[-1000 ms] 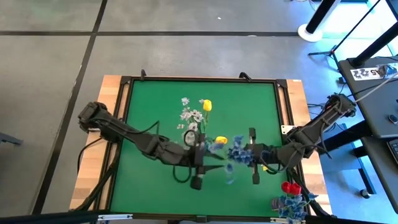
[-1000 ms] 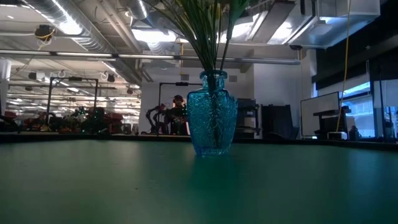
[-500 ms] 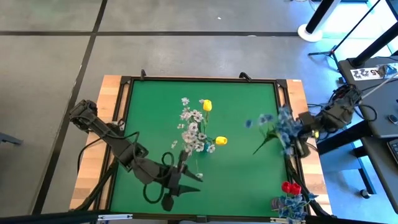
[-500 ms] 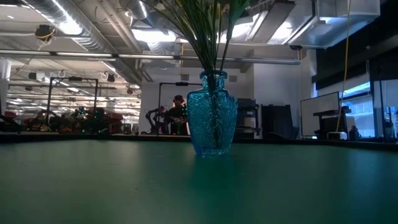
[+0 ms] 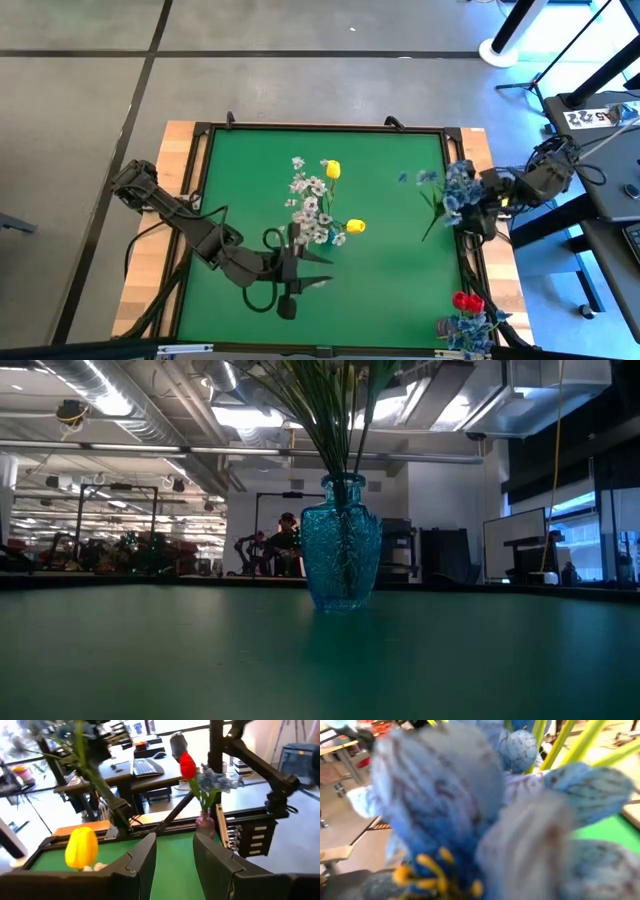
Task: Sort flowers into vase by color
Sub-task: Put the blue flowers into the purple vase
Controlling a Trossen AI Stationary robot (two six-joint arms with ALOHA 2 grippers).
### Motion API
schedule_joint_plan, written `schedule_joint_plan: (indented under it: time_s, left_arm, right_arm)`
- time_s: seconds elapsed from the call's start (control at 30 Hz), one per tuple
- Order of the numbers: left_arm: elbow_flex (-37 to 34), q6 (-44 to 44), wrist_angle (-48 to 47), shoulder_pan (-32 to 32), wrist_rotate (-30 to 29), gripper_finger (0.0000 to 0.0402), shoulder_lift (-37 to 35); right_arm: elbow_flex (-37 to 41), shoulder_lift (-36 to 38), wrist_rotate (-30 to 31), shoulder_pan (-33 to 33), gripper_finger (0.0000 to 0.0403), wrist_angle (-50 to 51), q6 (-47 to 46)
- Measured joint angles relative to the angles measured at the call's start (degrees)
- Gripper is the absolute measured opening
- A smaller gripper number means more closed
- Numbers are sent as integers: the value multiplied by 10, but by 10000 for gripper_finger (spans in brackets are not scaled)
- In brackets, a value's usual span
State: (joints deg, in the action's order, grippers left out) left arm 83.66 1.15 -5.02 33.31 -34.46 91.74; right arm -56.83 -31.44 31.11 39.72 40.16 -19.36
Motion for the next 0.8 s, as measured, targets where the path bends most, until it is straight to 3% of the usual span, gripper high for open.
schedule_joint_plan:
  time_s: [0.17,0.37,0.43,0.63,0.73,0.8]
  left_arm:
    - [0,-43,0,-15,0,125,0]
    - [0,-84,0,-25,8,125,0]
    - [0,-83,-1,-25,10,125,0]
    - [0,-88,-1,-27,11,125,0]
    - [0,-107,-1,-27,11,125,0]
    - [0,-115,-1,-27,11,125,0]
  right_arm:
    - [61,-2,-56,0,14,-29,-19]
    - [139,-2,-314,1,8,-190,-14]
    - [149,-2,-368,1,10,-205,-18]
    - [163,1,-419,26,9,-215,-39]
    - [176,8,-387,92,7,-245,-35]
    - [184,11,-335,152,9,-269,-25]
